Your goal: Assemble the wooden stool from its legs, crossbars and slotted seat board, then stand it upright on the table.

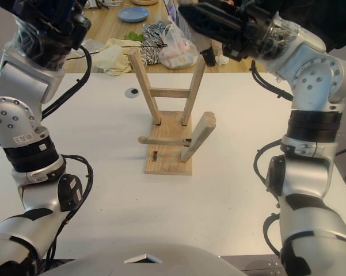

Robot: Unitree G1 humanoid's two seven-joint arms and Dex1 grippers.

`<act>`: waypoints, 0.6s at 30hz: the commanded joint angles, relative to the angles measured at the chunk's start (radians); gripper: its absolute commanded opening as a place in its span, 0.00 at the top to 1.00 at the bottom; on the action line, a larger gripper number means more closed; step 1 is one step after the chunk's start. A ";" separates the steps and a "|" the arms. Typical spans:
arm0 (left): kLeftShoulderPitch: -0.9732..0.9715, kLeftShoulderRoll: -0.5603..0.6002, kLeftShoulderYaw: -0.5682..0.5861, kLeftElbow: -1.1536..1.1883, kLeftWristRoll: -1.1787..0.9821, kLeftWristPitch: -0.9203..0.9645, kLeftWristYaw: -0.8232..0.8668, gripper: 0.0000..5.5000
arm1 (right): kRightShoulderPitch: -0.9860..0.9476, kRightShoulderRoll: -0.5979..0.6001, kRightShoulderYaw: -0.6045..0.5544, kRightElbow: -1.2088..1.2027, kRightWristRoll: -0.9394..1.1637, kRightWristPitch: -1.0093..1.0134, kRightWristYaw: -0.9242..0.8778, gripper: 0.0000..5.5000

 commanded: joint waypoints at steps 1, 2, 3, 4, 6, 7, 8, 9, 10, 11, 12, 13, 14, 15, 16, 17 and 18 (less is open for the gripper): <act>0.023 -0.007 -0.006 -0.028 -0.042 0.018 0.009 0.11 | 0.041 -0.057 0.071 -0.062 -0.024 0.017 0.112 0.63; 0.023 -0.011 -0.005 -0.028 -0.053 0.018 0.011 0.11 | 0.050 -0.066 0.087 -0.070 -0.032 0.016 0.136 0.63; 0.024 -0.016 -0.002 -0.026 -0.071 0.019 0.017 0.11 | 0.055 -0.073 0.098 -0.074 -0.035 0.017 0.153 0.63; 0.024 -0.020 0.000 -0.023 -0.087 0.021 0.024 0.11 | 0.057 -0.076 0.104 -0.074 -0.037 0.019 0.166 0.63; 0.033 -0.027 0.002 -0.018 -0.109 0.022 0.030 0.14 | 0.066 -0.079 0.113 -0.084 -0.041 0.023 0.188 0.63; 0.040 -0.029 0.002 -0.021 -0.122 0.022 0.029 0.16 | 0.069 -0.077 0.115 -0.089 -0.042 0.026 0.193 0.63; 0.049 -0.031 0.000 -0.030 -0.134 0.023 0.027 0.18 | 0.073 -0.078 0.118 -0.094 -0.043 0.029 0.199 0.63; 0.056 -0.032 -0.002 -0.037 -0.144 0.023 0.027 0.21 | 0.074 -0.078 0.119 -0.096 -0.043 0.033 0.205 0.63; 0.061 -0.032 -0.005 -0.041 -0.152 0.025 0.029 0.24 | 0.074 -0.079 0.119 -0.096 -0.043 0.035 0.208 0.63; 0.066 -0.032 -0.008 -0.043 -0.157 0.025 0.030 0.27 | 0.074 -0.080 0.120 -0.097 -0.045 0.036 0.212 0.63; 0.073 -0.032 -0.012 -0.046 -0.161 0.025 0.030 0.28 | 0.074 -0.080 0.120 -0.097 -0.046 0.036 0.213 0.63; 0.080 -0.033 -0.015 -0.051 -0.165 0.026 0.029 0.32 | 0.074 -0.080 0.120 -0.097 -0.046 0.037 0.215 0.63; 0.086 -0.033 -0.018 -0.054 -0.168 0.026 0.028 0.33 | 0.074 -0.083 0.122 -0.098 -0.047 0.038 0.218 0.63; 0.091 -0.033 -0.021 -0.058 -0.171 0.026 0.028 0.36 | 0.076 -0.086 0.124 -0.101 -0.047 0.038 0.221 0.63; 0.094 -0.033 -0.023 -0.060 -0.173 0.025 0.028 0.38 | 0.076 -0.087 0.125 -0.103 -0.048 0.039 0.223 0.63; 0.096 -0.032 -0.025 -0.061 -0.172 0.024 0.028 0.40 | 0.077 -0.090 0.127 -0.106 -0.048 0.040 0.226 0.63; 0.097 -0.031 -0.027 -0.061 -0.171 0.023 0.027 0.44 | 0.078 -0.092 0.129 -0.110 -0.050 0.040 0.228 0.63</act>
